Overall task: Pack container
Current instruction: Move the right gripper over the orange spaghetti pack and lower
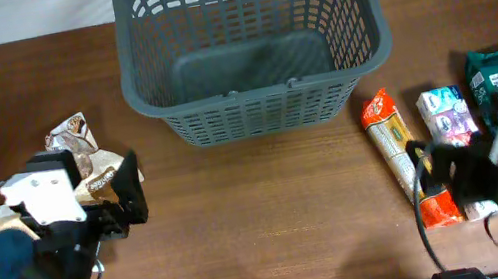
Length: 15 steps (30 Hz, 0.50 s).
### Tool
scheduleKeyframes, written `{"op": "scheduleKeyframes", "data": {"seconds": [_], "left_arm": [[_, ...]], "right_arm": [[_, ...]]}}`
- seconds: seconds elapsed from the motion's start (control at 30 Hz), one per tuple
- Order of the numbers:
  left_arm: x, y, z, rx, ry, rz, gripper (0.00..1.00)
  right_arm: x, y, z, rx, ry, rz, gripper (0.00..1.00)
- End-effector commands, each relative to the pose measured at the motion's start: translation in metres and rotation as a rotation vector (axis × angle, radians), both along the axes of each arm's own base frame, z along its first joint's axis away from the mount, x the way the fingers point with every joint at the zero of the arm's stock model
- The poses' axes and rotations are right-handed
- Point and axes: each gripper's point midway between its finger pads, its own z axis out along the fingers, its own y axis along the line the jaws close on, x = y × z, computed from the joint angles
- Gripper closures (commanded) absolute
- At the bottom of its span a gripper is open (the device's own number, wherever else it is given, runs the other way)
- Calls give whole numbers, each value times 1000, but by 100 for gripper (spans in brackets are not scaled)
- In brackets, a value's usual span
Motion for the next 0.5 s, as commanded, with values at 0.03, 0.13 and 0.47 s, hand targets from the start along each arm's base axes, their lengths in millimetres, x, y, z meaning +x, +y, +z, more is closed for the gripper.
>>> {"op": "scheduleKeyframes", "data": {"seconds": [0.03, 0.13, 0.47], "left_arm": [[4, 20, -29, 121, 102, 67, 1], [7, 22, -43, 138, 136, 69, 1], [25, 30, -78, 205, 208, 73, 1]], "right_arm": [[19, -24, -36, -168, 186, -9, 1], [32, -25, -66, -204, 327, 52, 1], [96, -16, -132, -259, 449, 309, 1]]}}
